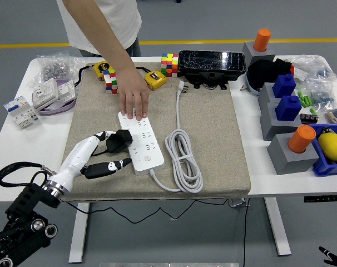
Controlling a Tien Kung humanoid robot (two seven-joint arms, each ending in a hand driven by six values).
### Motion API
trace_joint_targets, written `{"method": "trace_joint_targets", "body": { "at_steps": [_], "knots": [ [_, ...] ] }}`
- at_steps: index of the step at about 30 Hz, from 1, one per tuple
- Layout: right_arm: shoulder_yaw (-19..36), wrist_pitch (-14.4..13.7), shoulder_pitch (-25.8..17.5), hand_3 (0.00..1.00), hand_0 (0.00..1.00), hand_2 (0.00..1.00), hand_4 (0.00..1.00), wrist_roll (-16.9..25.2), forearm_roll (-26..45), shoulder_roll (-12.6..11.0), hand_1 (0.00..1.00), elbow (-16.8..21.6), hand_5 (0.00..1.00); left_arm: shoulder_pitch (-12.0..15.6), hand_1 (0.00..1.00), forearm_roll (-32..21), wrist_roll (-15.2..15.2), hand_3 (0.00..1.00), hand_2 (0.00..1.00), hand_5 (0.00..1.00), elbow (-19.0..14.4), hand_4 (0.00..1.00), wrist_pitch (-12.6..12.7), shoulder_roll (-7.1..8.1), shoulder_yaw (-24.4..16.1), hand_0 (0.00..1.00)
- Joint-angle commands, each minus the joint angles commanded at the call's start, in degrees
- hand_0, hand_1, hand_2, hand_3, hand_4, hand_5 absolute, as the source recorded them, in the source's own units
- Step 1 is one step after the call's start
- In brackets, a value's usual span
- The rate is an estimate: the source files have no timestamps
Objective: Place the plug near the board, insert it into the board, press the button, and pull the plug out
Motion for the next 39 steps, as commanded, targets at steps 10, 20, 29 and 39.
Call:
{"method": "trace_joint_targets", "body": {
  "at_steps": [10,20,29,39],
  "knots": [
    [-0.72,0.15,-0.02,0.618,0.582,0.685,0.98,-0.15,0.45,-0.11,0.672,-0.41,0.522,-1.73,0.863,0.45,1.75,0.812,0.853,0.66,0.86,0.915,-0.33,-0.75,1.97,0.822],
    [-0.92,0.13,-0.12,0.617,0.582,0.685,0.981,-0.11,0.35,-0.31,0.672,-0.22,0.522,-4.09,0.857,1.55,2.94,0.802,0.847,0.663,0.51,0.917,-0.84,-0.89,3.54,0.816],
    [0.48,0.08,-0.45,0.618,0.583,0.685,0.98,-0.1,-0.1,0.05,0.672,-0.21,0.523,-5.98,0.857,4.14,4.56,0.778,0.848,0.668,0.56,0.917,-1.57,-0.92,5.49,0.817],
    [0.96,0.03,-0.56,0.618,0.581,0.685,0.98,-0.09,-0.07,0.19,0.672,-0.18,0.522,-8.94,0.851,8.06,5.99,0.764,0.845,0.677,0.77,0.919,-1.88,-1.05,7.4,0.817]
  ]
}}
